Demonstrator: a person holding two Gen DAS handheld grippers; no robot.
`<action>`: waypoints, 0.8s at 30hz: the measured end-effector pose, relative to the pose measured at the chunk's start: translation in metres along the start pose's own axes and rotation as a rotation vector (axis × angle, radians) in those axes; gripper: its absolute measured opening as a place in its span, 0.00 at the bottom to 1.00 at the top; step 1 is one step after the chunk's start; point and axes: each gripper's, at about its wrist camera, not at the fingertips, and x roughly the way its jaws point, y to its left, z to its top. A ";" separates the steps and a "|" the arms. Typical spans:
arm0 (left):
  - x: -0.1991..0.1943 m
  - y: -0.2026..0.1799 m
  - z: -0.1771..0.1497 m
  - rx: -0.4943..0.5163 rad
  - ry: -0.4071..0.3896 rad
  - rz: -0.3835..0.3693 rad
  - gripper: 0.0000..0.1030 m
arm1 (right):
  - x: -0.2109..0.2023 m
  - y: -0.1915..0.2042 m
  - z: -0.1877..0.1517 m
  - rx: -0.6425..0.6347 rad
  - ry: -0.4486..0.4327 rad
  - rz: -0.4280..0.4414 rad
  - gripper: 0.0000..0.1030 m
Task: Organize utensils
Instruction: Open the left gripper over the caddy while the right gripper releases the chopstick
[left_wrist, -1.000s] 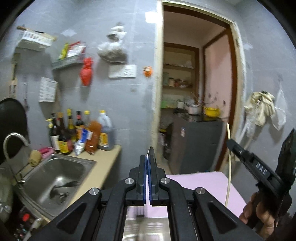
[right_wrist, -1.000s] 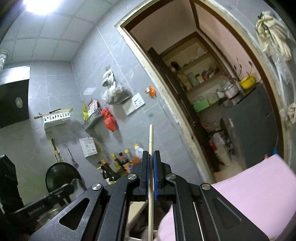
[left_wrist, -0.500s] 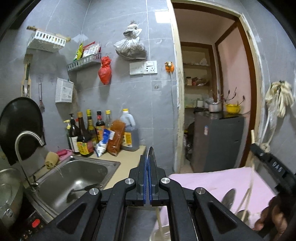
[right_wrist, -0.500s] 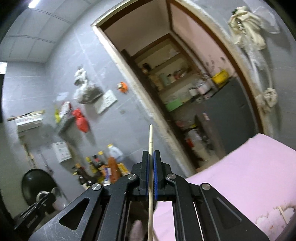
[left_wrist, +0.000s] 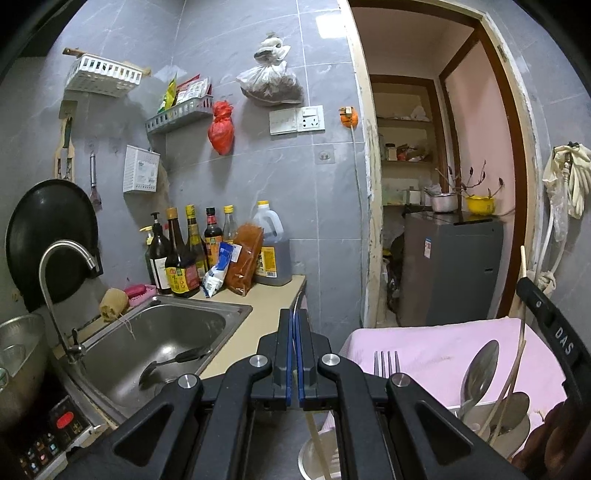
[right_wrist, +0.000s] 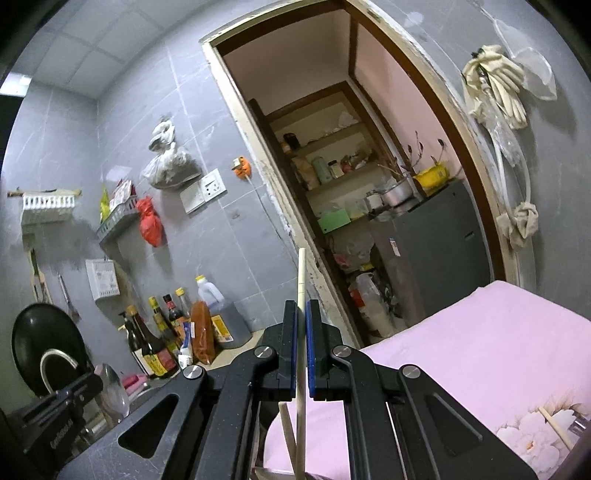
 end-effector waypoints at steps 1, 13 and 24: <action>0.000 0.000 -0.001 0.000 -0.001 0.001 0.02 | -0.001 0.000 -0.001 -0.005 0.000 0.002 0.04; 0.001 0.004 -0.003 -0.018 0.037 -0.084 0.05 | -0.006 -0.003 -0.003 -0.050 0.051 0.038 0.04; 0.001 0.010 -0.006 -0.098 0.091 -0.154 0.05 | -0.024 -0.008 0.004 -0.072 0.095 0.084 0.05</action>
